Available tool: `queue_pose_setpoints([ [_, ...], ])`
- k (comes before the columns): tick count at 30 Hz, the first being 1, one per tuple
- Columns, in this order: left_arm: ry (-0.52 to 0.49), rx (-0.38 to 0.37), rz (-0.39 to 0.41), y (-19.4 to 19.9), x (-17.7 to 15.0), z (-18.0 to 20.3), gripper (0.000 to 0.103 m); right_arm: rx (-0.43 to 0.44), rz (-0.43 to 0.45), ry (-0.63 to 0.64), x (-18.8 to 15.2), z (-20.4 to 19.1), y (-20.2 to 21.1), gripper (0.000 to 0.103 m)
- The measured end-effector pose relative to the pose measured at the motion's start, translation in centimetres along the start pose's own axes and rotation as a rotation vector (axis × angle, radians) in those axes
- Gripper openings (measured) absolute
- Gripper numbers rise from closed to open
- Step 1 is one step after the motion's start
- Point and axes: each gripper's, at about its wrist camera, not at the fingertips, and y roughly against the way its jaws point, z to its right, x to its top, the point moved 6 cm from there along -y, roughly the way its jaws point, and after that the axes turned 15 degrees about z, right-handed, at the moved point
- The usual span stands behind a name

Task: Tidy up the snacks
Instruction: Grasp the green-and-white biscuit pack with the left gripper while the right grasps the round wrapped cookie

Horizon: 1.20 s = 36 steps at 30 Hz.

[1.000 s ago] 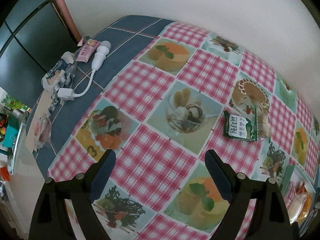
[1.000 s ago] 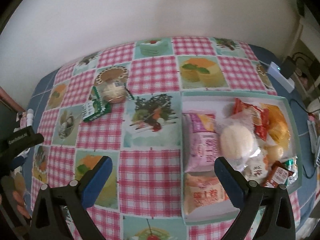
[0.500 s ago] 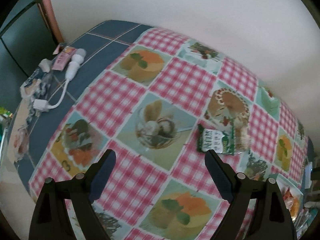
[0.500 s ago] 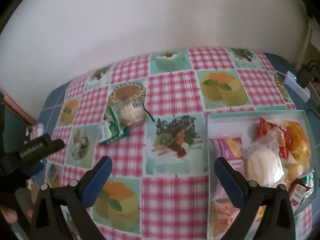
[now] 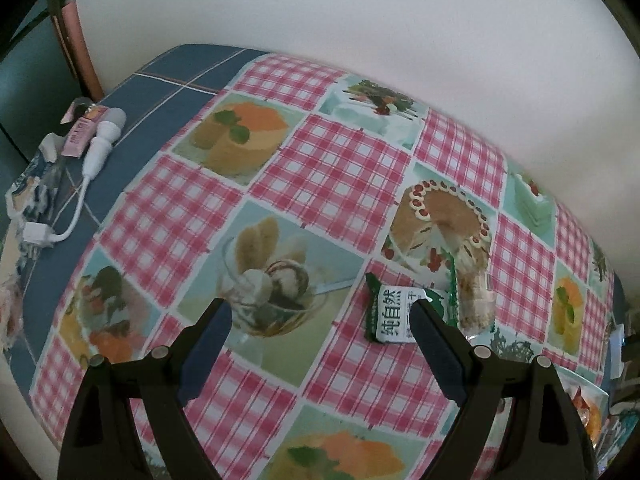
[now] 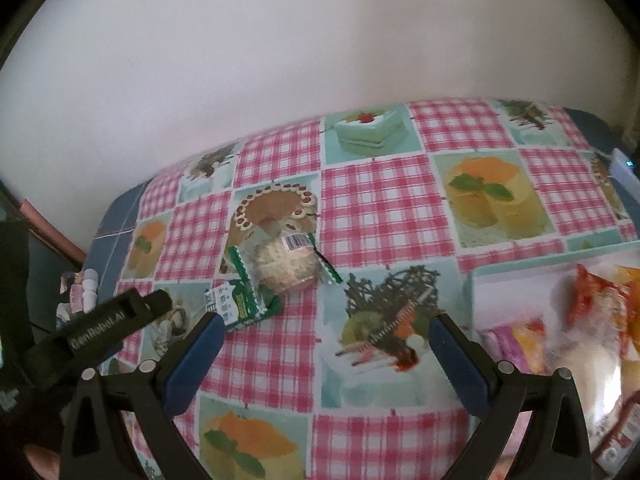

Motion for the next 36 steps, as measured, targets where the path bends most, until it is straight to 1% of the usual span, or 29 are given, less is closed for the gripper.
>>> queue_pose_setpoints([
  [5,0.039,-0.044,0.01,-1.2,0.1,0.3,0.091,0.038,-0.023,-0.007,0.6,-0.5,-2.5,0.103],
  [12,0.107,-0.033,0.005,-3.3,0.2,-0.8,0.091,0.053,-0.061,0.022,1.3,-1.3,-5.3,0.102],
  [16,0.141,-0.025,0.004,-4.1,0.2,-1.5,0.091,0.035,-0.089,0.072,0.9,-1.8,-7.1,0.102],
  [20,0.147,-0.003,0.007,-4.6,0.1,-2.1,0.091,0.025,-0.115,0.1,0.6,-2.2,-8.7,0.101],
  [23,0.15,-0.001,0.007,-4.8,0.0,-2.3,0.09,0.01,-0.128,0.113,0.4,-2.4,-9.7,0.098],
  [24,0.149,-0.002,0.006,-4.9,-0.1,-2.3,0.09,0.006,-0.13,0.118,0.3,-2.4,-10.0,0.095],
  [25,0.148,-0.005,0.005,-5.0,-0.1,-2.2,0.09,0.007,-0.132,0.12,0.3,-2.5,-10.2,0.092],
  [29,0.139,-0.017,-0.001,-5.1,-0.3,-1.7,0.09,0.01,-0.143,0.093,0.1,-1.9,-10.7,0.087],
  [30,0.136,-0.022,-0.001,-5.1,-0.3,-1.4,0.09,0.005,-0.144,0.087,0.1,-1.7,-10.8,0.083],
  [31,0.131,-0.03,-0.002,-5.0,-0.3,-1.1,0.09,-0.006,-0.147,0.084,0.1,-1.3,-10.8,0.081],
  [36,0.086,-0.075,-0.003,-4.7,-0.5,0.9,0.09,-0.047,-0.144,0.102,0.3,0.3,-10.3,0.081],
])
